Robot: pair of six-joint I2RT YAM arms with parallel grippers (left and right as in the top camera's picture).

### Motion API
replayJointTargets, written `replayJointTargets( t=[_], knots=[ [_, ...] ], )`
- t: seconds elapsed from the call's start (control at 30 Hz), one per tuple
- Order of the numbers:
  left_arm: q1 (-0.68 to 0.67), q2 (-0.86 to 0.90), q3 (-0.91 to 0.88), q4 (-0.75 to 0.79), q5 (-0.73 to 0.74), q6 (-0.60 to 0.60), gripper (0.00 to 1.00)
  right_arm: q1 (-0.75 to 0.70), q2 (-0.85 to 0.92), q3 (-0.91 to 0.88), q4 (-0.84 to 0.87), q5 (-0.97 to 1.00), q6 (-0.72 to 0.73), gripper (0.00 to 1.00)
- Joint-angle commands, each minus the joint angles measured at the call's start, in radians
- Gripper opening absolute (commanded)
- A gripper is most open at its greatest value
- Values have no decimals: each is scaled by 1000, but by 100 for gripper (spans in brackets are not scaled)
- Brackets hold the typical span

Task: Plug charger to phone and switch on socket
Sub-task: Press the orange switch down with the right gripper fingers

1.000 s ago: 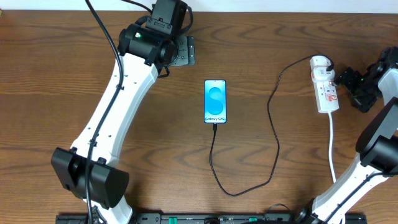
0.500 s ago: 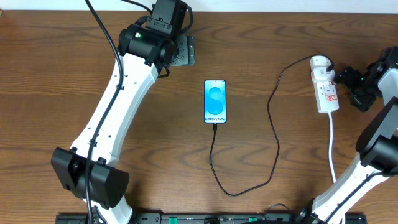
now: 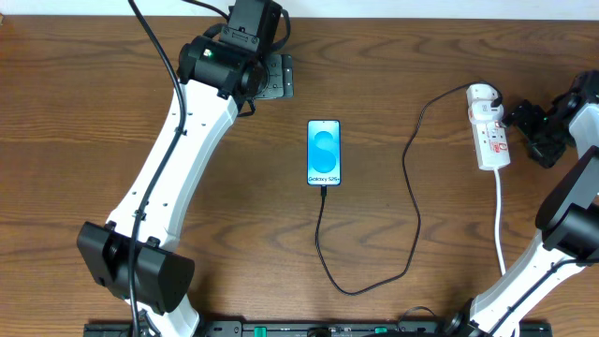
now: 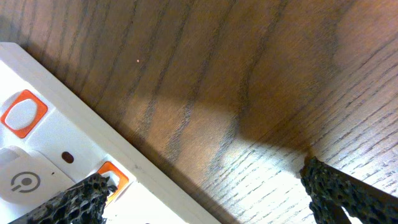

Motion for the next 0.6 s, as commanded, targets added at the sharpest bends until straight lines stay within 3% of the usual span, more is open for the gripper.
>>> replayJointTargets(
  t=[0.0,0.57],
  knots=[
    [4,5,-1,-3,-21,-1,87,20,25,-20,-4,-14,-19,99],
    [4,5,-1,-3,-21,-1,87,33,26,-21,-13,-14,-18,99]
  ],
)
